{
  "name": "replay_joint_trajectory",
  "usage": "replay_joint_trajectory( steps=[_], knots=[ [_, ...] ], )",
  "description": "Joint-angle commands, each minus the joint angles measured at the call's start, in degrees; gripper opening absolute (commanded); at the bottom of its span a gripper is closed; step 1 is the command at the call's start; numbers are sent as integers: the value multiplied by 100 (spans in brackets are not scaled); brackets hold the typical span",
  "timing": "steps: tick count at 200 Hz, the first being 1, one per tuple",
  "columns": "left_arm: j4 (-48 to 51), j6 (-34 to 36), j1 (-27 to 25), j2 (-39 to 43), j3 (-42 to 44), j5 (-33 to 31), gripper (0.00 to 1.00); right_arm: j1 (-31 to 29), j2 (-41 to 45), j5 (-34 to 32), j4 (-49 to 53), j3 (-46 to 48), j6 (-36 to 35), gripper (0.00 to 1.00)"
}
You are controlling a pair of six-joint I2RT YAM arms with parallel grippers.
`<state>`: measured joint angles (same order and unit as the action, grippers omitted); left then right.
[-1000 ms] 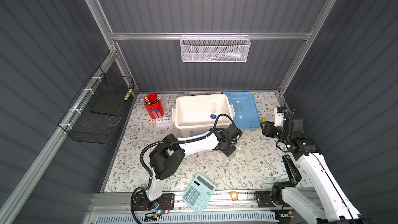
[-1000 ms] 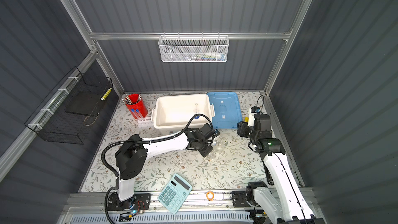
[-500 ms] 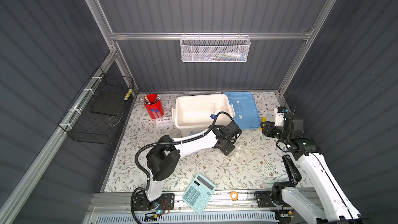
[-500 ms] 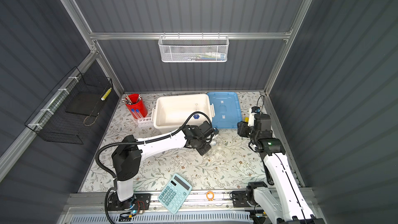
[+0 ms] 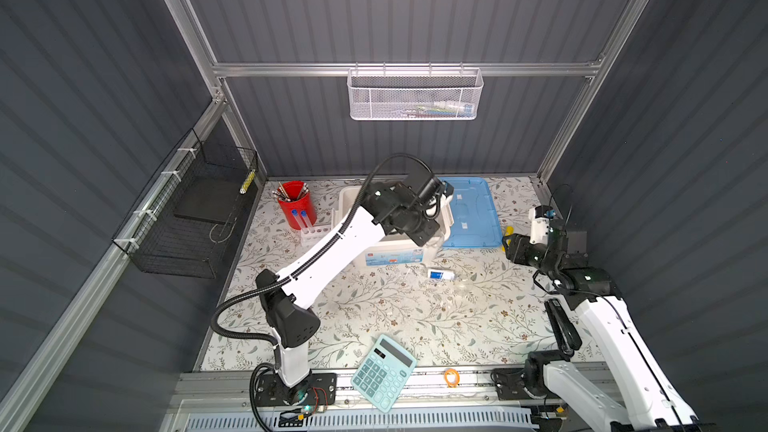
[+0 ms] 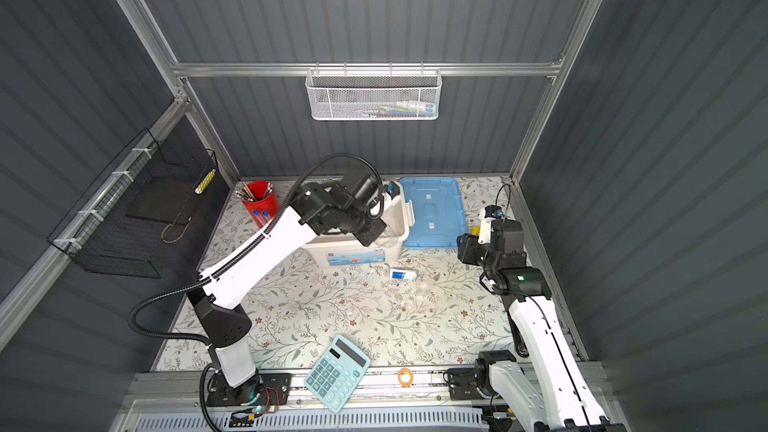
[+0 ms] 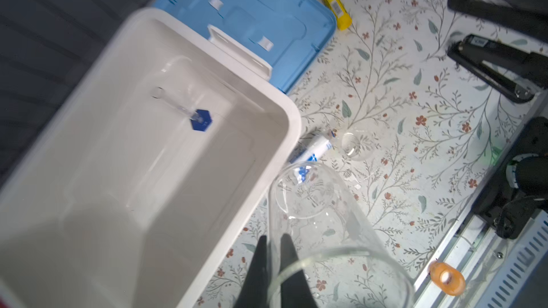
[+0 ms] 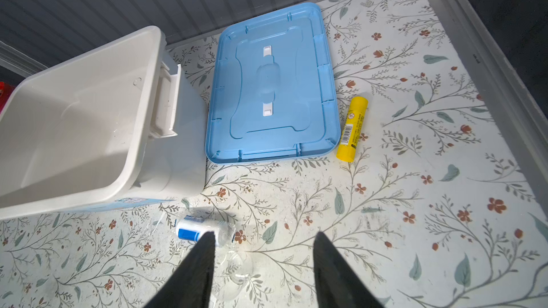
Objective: Organize the chemistry lab equipment
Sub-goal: 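Lift the larger clear beaker with left gripper and carry it over the white bin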
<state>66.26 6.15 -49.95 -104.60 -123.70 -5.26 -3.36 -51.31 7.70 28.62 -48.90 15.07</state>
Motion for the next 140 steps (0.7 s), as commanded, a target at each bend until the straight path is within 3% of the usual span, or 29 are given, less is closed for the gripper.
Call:
replay_joint_trajectory(
  steps=[1, 35, 68, 140],
  knots=[
    [690, 447, 148, 293, -165, -215, 0, 29, 80, 101, -117, 65, 48, 55],
    [877, 838, 591, 188, -464, -574, 0, 37, 9, 279, -231, 105, 130, 55],
    [514, 1111, 1234, 333, -164, -816, 0, 37, 16, 302, -337, 170, 189, 55],
    [-200, 1621, 2237, -158, 56, -504, 0, 37, -137, 445, -478, 215, 325, 54]
  ],
)
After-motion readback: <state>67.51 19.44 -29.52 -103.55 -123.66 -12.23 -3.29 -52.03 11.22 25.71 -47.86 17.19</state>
